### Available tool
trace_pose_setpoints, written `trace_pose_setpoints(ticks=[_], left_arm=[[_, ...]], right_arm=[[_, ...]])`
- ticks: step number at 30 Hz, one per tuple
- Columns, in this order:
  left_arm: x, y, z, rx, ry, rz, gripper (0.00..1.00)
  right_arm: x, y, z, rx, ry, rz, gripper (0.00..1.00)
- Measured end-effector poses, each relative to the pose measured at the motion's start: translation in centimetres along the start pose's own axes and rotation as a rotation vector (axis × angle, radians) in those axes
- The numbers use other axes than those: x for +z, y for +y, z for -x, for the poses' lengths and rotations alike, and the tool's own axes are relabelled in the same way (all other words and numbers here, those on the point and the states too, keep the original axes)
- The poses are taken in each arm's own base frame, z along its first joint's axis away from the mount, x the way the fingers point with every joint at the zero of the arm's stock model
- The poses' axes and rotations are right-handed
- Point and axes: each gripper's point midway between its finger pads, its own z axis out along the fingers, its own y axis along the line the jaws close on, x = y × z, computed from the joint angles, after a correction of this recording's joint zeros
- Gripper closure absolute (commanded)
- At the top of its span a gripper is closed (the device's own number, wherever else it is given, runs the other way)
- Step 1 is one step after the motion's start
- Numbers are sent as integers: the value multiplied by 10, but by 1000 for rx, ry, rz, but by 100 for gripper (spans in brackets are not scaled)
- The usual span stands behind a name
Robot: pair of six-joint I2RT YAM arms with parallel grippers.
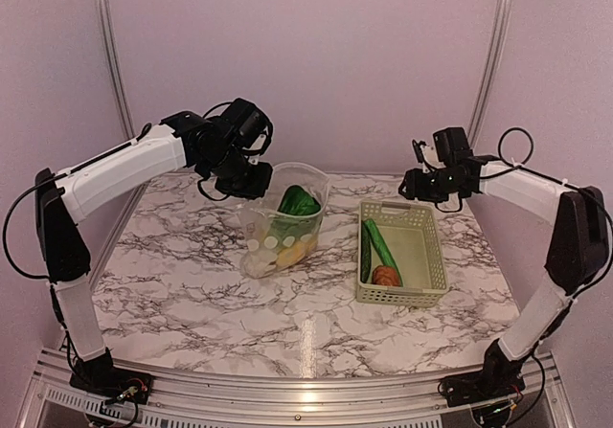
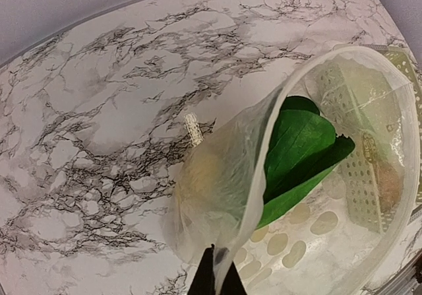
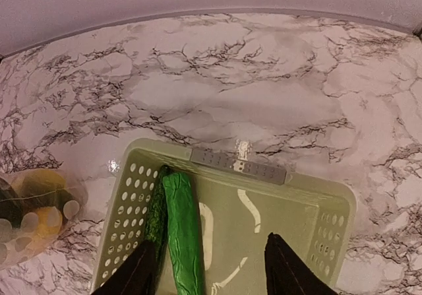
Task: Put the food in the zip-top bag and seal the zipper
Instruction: Pick up the fake vegetable from the bin.
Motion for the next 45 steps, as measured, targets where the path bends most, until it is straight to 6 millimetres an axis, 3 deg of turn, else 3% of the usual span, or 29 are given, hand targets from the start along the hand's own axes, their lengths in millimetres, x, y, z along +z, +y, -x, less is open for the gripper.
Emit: trace_pose_setpoints(ticks=[10,18,23,30,35,42,45], left_arm=[[0,-5,-2,-15,12,-28,100],[-4,-5,-3,-18,11,-37,100],[-9,-4,-5,-18,9,-40,100],[-10,-3,-8,-18,12,-40,100],[-11,-3,-8,-18,12,-40,100],[-11,-4,-8,-18,15,-47,100],[-11,-5,-9,-18,17,-54,100]], right_arm=[[68,-3,-53,-30,273,-19,47],[100,34,-60,-102,348,35,47],[117,43,-69,-128,383,42,51],[130,37,-91,-141,451,16,57],[131,35,-92,-147,455,1,67],[136,27,-100,-151,477,-34,59],[136,24,-101,-151,478,-49,66]])
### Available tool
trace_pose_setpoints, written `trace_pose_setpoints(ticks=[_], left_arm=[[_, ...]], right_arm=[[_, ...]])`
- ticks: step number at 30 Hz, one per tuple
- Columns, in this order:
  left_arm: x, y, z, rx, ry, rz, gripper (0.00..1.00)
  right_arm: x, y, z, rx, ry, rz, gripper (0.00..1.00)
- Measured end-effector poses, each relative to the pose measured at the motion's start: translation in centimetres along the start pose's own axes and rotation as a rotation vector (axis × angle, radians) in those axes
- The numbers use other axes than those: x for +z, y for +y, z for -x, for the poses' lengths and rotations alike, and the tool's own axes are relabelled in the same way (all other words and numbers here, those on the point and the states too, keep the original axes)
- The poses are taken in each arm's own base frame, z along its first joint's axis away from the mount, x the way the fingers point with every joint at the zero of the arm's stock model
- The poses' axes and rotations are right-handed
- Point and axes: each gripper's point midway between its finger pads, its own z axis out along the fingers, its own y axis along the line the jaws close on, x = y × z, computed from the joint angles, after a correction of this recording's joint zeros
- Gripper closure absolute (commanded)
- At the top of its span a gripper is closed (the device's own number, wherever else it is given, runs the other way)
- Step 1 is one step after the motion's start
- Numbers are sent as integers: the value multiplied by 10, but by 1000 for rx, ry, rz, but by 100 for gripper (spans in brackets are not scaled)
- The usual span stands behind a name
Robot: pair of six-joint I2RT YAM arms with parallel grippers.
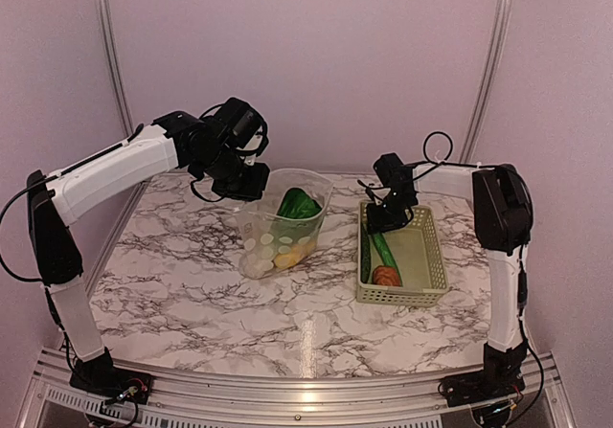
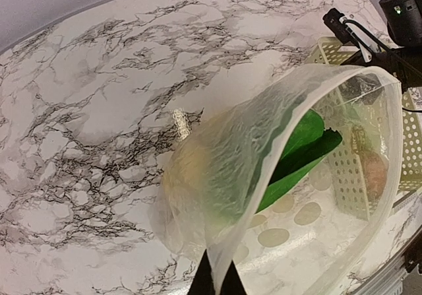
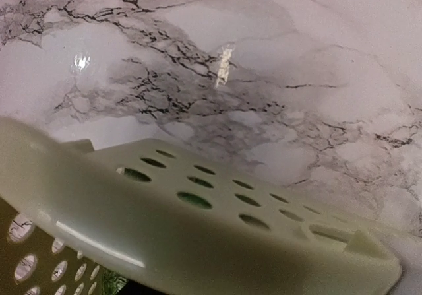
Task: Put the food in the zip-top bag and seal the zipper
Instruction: Pick up the fake vegetable from the bin.
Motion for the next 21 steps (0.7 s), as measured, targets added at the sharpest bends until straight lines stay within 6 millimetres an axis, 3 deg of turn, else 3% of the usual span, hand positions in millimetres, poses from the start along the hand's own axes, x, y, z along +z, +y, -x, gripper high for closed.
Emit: trace_pose_setpoints(ticks=[6,10,12,16,21], left_arm=[[0,-1,0,0,2,-4,99],[0,-1,-1,0,3,-7,99],[0,-1,-1,0,3,-7,99],[0,-2,-1,-13,7,-18,98],[1,-2,0,-55,16,-46,98]], right_arm=[[0,-2,0,6,-2,-10,86],[-7,-3,2,9,-10,-21,88],[-19,-3,4,8,-20,-26,94],[-59,2,19,0,-80,-16,99],[-150,24,64,-2,-300,78,100]])
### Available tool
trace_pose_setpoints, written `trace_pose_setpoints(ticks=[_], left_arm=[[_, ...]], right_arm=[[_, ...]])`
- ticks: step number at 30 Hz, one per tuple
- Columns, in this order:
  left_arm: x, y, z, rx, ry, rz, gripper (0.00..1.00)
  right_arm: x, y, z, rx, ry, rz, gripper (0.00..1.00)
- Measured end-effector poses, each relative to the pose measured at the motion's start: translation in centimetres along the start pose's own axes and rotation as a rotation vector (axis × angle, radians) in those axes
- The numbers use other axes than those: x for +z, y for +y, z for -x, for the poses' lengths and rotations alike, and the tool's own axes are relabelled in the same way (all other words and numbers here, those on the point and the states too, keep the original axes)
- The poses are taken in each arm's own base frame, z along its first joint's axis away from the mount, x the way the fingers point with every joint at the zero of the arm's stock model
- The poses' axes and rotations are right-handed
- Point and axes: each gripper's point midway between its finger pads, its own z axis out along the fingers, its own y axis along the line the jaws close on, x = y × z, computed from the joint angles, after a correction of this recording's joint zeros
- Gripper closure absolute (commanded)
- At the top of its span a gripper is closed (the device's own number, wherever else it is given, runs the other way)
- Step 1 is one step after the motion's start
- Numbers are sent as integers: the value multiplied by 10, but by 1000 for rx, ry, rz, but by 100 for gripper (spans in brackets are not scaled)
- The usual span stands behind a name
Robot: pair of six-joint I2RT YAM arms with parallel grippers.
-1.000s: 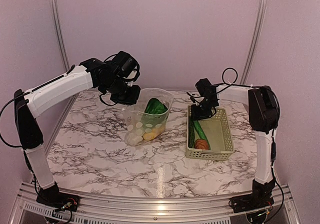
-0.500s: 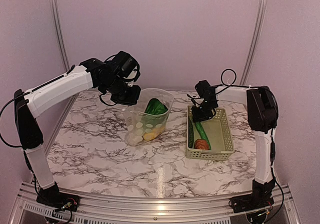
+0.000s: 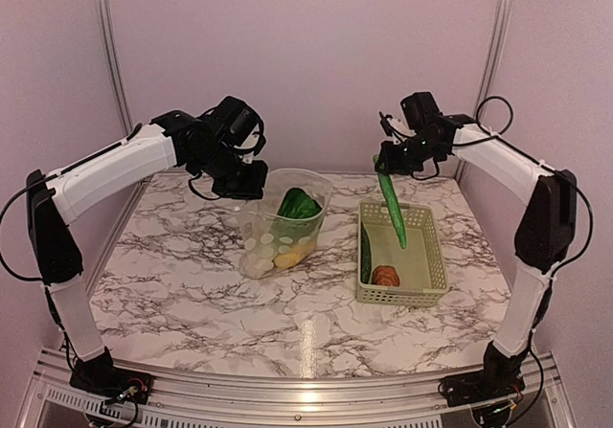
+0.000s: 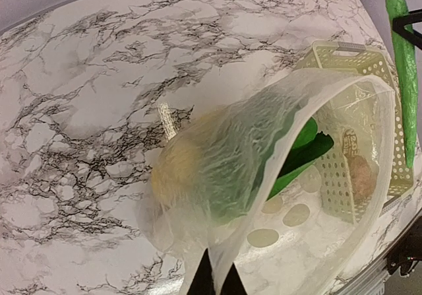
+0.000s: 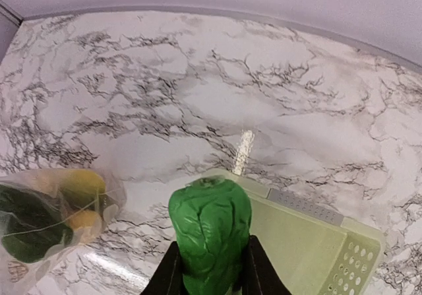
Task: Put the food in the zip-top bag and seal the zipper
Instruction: Pick up the fake vegetable from the bin, then place the fake vegetable in the zipper food storage bag.
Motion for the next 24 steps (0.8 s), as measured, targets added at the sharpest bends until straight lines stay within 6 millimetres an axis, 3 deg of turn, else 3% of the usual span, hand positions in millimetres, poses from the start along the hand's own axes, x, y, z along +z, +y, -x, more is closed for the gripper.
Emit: trace_pose_setpoints(ticks=[2,8,10,14,24], left_arm=[[0,0,1,-12,1,-10,98],[1,-6,1,-39,7,-51,98],[1,-8,1,-50,11,-64,98],[1,-12,0,-67,16,-89,98],[2,-19,-2,-123,32,-137,97]], right_arm=[[-43,18,33,23,-139,74,100],[-127,62,93,77,-428,303,100],[-145,75,105,94,-498,374,100],[-157,96,109,132,-579,465,100],[-150,164,95,187,-692,610,100]])
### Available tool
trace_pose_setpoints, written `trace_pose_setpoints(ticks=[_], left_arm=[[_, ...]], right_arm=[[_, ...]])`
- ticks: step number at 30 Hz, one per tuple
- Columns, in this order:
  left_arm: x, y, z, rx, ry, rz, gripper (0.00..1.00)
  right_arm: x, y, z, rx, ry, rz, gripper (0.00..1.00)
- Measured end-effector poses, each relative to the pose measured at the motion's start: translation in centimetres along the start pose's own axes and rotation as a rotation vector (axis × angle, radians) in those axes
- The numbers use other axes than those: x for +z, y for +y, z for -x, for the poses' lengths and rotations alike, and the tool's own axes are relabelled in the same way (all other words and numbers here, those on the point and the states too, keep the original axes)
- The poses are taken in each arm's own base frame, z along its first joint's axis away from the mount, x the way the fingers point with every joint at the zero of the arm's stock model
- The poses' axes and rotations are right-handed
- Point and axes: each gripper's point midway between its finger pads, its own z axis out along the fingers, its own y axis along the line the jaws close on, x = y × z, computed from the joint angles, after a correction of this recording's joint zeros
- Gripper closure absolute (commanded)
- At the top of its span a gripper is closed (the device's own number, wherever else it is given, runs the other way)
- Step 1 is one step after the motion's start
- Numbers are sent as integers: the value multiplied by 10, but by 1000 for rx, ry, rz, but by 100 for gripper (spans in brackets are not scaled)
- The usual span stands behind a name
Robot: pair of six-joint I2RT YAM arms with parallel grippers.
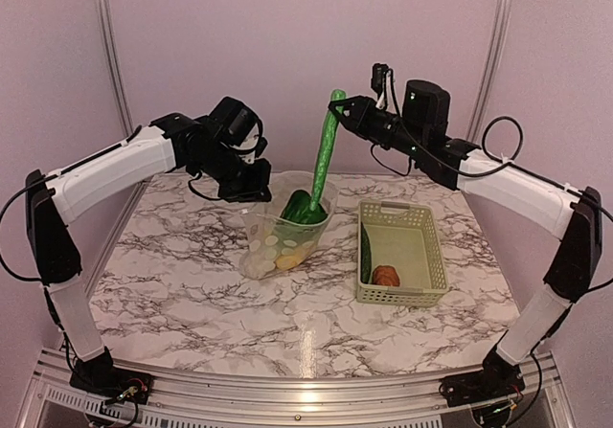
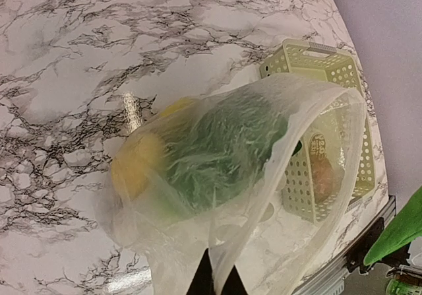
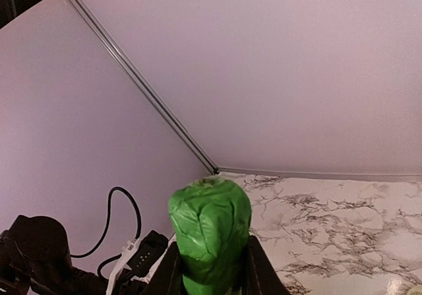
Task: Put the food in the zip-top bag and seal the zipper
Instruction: Place the fake vegetable in the zipper food storage bag.
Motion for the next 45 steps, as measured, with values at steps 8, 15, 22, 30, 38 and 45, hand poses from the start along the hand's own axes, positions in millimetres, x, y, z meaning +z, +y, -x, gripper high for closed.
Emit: trace_pose_setpoints(ticks=[8,15,22,30,38,45], left_arm=[[-7,-3,1,-59,-3,-40,97],[-14,-11,9,-133,-20,-103,97],[-20,-12,14,-190,-36,-147,97],[-11,-5,2,-208,-5,-144,97],[-6,0,-6,-212,16,-136,97],[-10,0,-5,-217,9,-139,97]], right_arm=[[13,37,-46,-56,-55,89,100],[18,14,-119,-67,25,59,100],[17,28,-122,-76,-4,94,100],[10,66,-38,-240,-198,67,100],[0,94,16,-360,-348,67,100],[31,39,-64,-360,-176,-10,100]])
